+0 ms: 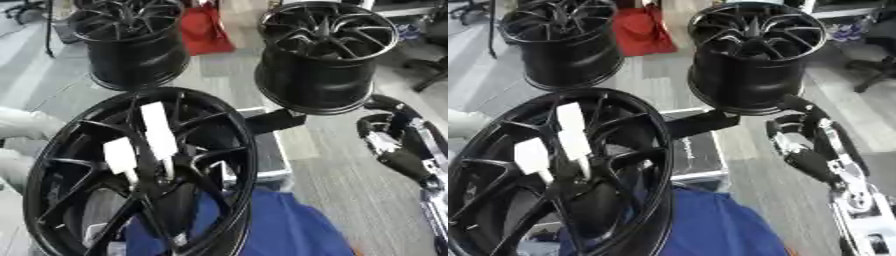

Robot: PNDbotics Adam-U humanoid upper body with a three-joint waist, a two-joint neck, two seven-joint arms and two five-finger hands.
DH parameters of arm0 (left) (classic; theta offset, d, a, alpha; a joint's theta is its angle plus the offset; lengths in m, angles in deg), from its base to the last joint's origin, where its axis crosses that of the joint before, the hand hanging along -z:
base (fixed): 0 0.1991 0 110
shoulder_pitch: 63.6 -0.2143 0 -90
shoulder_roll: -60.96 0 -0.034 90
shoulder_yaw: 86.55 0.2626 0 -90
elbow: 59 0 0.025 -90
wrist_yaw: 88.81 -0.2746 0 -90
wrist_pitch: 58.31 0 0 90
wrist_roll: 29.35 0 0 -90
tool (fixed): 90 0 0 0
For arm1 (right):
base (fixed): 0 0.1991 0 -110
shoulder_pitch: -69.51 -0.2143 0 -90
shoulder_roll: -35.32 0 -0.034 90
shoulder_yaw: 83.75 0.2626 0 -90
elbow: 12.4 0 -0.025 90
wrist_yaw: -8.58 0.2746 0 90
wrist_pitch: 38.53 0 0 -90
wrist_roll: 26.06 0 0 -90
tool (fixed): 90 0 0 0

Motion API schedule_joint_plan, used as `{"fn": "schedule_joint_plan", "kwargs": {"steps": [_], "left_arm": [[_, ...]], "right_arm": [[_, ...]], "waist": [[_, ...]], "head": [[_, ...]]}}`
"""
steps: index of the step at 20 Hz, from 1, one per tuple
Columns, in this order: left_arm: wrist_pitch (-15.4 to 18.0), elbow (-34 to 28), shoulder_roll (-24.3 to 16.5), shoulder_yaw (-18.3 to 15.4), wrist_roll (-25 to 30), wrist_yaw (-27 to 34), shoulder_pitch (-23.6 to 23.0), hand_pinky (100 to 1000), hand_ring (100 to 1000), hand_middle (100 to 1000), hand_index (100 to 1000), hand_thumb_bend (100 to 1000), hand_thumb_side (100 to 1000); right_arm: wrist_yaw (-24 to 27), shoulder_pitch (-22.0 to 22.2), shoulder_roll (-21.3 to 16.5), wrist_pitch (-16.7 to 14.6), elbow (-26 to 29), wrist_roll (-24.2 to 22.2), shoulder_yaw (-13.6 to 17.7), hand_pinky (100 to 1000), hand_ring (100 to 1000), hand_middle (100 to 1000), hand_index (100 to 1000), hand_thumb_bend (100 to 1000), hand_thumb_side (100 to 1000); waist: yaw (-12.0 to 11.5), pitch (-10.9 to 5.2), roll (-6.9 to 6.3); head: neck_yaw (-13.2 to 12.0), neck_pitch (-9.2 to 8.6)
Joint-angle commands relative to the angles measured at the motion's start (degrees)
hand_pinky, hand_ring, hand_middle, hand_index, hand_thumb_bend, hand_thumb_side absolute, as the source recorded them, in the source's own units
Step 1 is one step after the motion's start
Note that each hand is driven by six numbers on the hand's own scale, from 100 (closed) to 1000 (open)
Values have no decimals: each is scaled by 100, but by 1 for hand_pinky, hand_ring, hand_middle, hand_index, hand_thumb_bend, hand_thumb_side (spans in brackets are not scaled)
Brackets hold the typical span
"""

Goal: Pull the pin out of the wheel hub.

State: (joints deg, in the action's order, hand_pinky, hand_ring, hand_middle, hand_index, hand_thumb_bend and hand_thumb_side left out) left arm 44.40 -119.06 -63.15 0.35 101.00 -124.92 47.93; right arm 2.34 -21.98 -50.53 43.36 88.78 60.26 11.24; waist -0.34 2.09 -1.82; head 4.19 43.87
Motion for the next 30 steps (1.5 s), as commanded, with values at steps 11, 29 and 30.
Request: {"fn": "schedule_joint_plan", "kwargs": {"steps": [11,29,30], "left_arm": [[-147,-715,864,-777,-2430,1394,-514,735,777,804,939,356,643],[-1259,-4438,3828,-1347,-4135,2596,-1290,660,703,727,895,143,614],[-1297,-4480,3917,-1339,-4128,2552,-1285,659,703,727,895,143,617]], "right_arm": [[32,-110,-8,0,79,42,80,683,719,775,880,289,373],[121,-193,116,-12,79,13,50,683,718,775,880,288,372],[128,-191,119,-14,76,3,42,683,718,775,880,288,370]], "waist": [[-33,65,83],[-256,252,304],[-271,266,313]], "head": [[14,25],[-213,25],[-244,25]]}}
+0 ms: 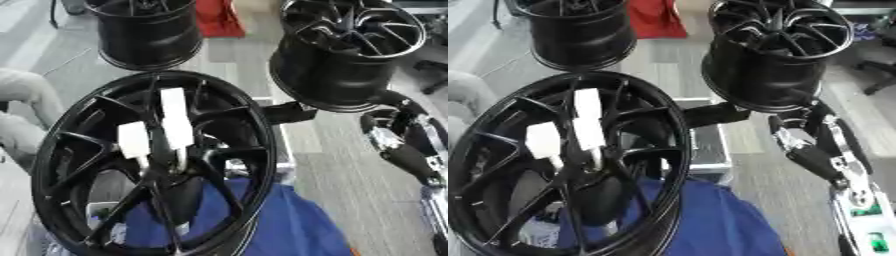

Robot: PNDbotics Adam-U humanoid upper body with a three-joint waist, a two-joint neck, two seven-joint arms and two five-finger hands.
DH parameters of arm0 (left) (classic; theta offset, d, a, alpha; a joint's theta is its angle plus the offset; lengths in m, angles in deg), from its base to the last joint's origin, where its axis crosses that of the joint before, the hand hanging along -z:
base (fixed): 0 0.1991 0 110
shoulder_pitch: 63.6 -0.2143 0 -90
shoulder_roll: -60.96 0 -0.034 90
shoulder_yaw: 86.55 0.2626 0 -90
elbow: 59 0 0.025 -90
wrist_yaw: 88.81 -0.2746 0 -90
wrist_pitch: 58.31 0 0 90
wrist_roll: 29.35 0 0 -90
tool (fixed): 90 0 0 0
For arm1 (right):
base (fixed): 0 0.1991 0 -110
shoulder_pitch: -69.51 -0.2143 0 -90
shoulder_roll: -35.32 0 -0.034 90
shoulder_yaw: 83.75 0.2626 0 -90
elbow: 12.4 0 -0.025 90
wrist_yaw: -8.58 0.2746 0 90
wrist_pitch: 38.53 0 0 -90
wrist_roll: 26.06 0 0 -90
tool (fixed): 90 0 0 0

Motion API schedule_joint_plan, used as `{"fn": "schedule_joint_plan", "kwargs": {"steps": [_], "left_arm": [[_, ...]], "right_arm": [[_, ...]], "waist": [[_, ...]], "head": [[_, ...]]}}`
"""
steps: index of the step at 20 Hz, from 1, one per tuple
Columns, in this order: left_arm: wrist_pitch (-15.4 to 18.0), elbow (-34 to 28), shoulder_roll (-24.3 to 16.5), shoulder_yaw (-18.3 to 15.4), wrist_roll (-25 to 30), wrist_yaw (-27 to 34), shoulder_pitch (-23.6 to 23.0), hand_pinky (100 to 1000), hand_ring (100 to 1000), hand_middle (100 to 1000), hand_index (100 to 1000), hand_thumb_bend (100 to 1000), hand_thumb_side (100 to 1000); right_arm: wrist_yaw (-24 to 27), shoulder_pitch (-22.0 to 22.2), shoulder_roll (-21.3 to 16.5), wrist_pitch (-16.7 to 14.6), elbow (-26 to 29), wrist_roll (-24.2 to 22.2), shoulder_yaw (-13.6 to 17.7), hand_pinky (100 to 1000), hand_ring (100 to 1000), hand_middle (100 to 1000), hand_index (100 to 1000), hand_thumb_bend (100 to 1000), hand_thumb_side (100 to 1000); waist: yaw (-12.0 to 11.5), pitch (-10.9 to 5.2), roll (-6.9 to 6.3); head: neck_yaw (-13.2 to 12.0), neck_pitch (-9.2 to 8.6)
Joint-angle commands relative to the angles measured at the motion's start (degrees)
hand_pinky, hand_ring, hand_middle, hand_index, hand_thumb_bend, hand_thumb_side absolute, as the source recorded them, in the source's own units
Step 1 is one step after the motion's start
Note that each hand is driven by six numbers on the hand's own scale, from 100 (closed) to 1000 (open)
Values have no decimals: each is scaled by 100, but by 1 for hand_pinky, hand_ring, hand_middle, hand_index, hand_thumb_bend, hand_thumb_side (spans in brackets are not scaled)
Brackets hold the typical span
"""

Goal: Pull the pin out of the wheel hub.

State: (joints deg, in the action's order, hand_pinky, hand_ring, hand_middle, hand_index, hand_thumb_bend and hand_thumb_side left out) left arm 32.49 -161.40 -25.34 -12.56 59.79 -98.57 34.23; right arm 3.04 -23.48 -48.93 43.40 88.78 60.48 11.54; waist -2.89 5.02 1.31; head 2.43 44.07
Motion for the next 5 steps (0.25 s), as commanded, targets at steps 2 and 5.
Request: {"fn": "schedule_joint_plan", "kwargs": {"steps": [2,5], "left_arm": [[-156,-317,252,-32,7,-150,68,659,702,726,895,142,618],[-207,-368,449,-29,19,-209,72,657,699,722,893,141,620]], "right_arm": [[59,-66,-53,-20,78,-31,5,684,718,775,880,289,370],[57,-53,-39,-19,83,-17,16,684,719,775,880,290,369]], "waist": [[-34,7,3],[-74,22,-1]], "head": [[-120,4],[-139,4]]}}
